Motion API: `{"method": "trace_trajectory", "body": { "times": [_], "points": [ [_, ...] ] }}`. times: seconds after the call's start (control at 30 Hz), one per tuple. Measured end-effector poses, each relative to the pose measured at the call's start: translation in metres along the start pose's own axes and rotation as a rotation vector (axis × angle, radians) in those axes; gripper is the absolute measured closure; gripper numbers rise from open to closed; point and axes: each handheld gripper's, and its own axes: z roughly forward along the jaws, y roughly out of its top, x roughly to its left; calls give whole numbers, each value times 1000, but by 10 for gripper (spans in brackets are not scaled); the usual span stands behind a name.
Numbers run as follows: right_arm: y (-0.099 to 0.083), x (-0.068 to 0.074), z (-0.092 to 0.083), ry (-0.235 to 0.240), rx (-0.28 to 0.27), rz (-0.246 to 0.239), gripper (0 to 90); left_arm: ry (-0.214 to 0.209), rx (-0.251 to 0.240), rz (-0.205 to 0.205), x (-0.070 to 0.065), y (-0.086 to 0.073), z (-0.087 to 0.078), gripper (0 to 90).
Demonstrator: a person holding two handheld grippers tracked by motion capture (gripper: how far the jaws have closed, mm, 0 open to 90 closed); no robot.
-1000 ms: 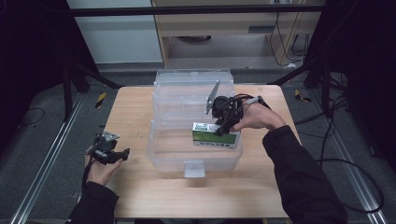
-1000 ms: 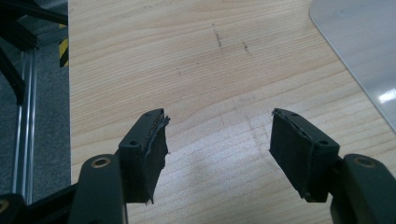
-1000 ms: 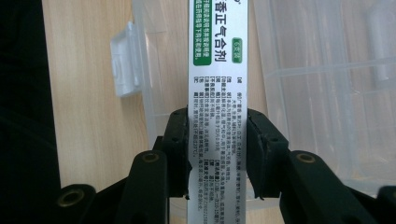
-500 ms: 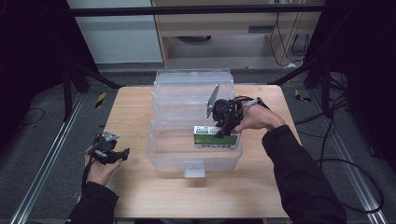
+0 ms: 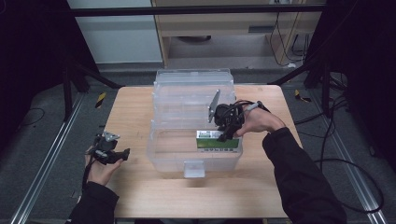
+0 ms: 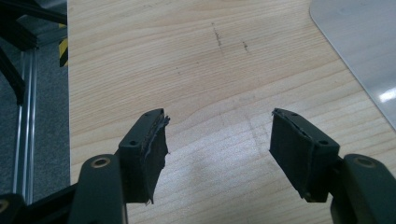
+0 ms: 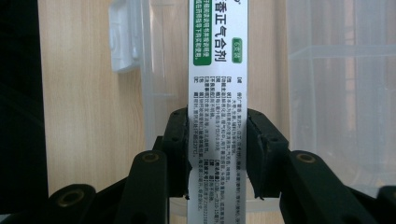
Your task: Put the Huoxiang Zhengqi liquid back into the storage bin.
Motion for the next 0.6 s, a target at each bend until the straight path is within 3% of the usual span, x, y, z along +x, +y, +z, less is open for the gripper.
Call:
{"method": "trace_trajectory", "body": {
  "times": [0.6],
  "points": [
    [-10, 5, 17, 32, -10, -7, 638, 0, 1, 1, -1, 0, 1, 353]
  ]
}}
